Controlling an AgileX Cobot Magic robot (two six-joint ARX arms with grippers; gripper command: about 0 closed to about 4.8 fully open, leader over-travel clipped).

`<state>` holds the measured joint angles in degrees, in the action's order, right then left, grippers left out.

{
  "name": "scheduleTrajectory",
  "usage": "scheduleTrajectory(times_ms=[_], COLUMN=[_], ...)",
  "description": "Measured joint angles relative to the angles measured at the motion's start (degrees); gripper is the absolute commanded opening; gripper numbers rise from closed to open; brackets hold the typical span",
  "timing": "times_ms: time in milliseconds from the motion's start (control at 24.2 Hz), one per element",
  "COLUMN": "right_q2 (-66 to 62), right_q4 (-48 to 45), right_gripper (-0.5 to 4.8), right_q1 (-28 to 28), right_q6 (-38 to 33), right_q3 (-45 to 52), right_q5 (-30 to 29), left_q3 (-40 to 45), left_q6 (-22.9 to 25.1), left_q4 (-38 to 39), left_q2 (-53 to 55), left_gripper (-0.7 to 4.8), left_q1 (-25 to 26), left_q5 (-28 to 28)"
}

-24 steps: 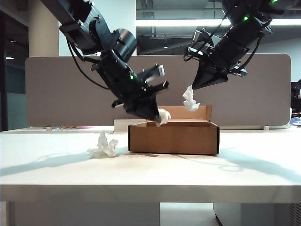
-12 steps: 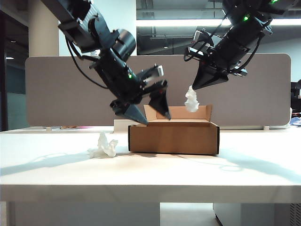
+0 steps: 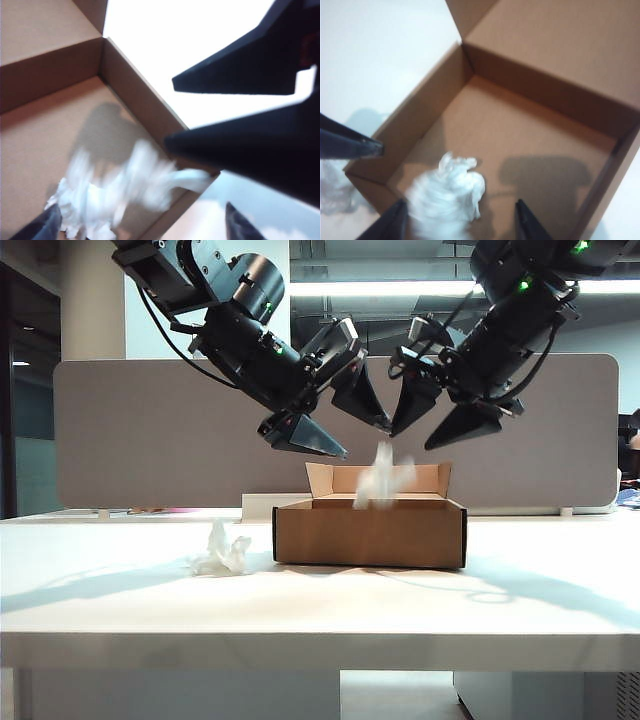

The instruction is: Pick up all the paper balls on the table and put them in the paper box.

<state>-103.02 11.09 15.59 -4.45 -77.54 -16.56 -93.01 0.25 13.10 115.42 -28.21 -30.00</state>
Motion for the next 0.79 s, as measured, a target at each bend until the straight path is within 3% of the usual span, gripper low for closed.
scheduleTrajectory(times_ms=[455,787], right_q2=[0.02,0.02], right_q4=[2.05,11.91], right_gripper=[2.70,2.70], right_q1=[0.00,-0.02], right_q6=[-0.04,-0.02], right_q3=[-0.02,-0.07], right_q5=[-1.33,-1.31], left_q3=[-0.11,-0.20], left_q6=[-0.11,0.90], left_q4=[1.88,19.28], left_q2=[-0.02,-1.38], left_gripper=[3.98,3.98], left_q1=[0.37,5.22], left_q5=[1.81,13.77])
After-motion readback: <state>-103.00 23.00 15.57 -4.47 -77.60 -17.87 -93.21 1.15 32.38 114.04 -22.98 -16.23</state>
